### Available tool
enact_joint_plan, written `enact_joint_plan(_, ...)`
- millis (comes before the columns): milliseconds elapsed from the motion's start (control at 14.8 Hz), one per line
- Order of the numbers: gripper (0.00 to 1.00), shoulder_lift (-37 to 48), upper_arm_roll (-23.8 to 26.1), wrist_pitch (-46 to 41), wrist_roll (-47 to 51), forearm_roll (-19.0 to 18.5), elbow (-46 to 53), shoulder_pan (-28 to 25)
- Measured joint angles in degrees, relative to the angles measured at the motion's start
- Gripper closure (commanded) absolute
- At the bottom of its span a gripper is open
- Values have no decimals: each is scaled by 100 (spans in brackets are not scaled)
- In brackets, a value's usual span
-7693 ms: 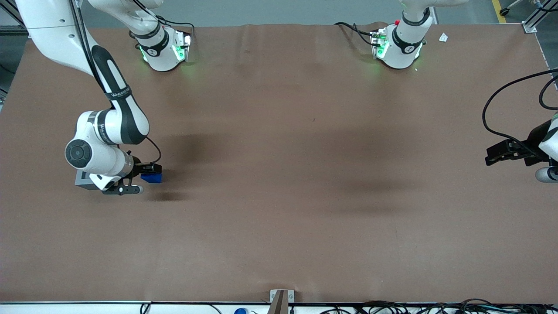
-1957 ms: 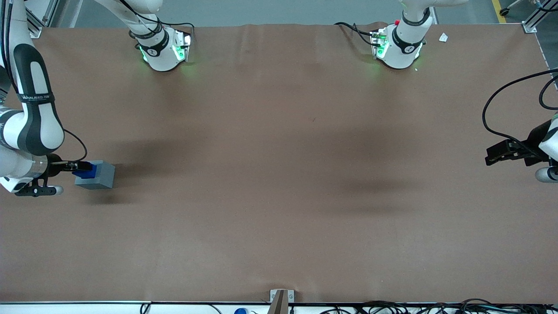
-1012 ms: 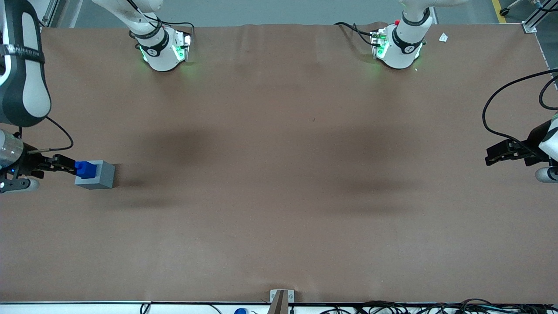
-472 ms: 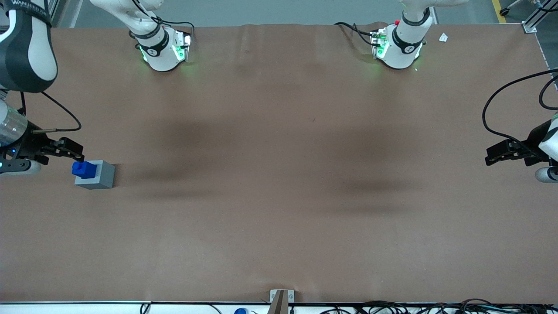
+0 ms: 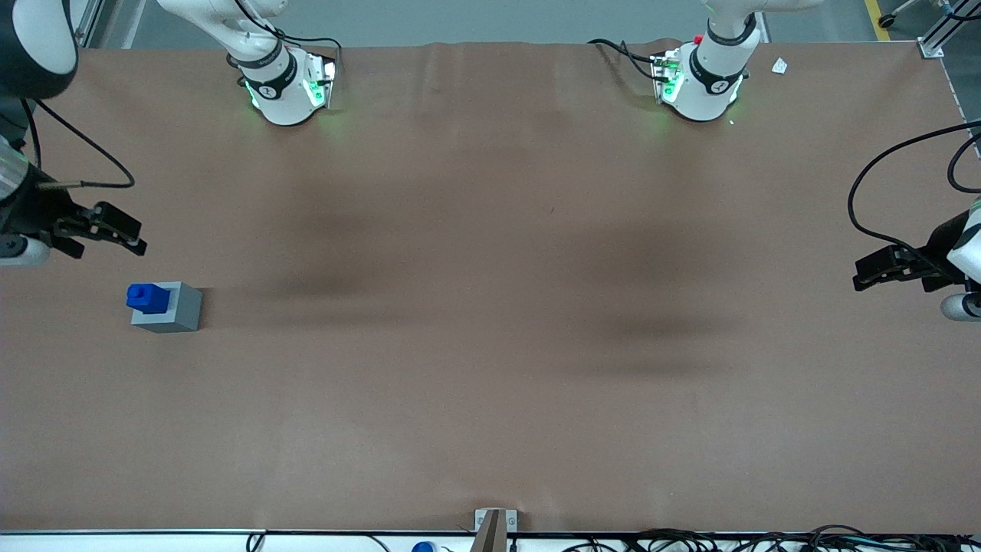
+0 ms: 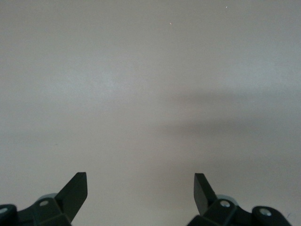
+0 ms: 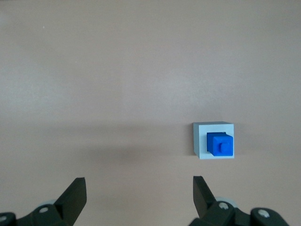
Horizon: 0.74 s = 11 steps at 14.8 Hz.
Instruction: Insert blue part into gray base with right arm
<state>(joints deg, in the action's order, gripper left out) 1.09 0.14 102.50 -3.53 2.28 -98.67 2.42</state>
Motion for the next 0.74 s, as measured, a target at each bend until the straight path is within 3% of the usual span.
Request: enact_joint_plan(742,0,302,4,-174,313,-16,41,-210)
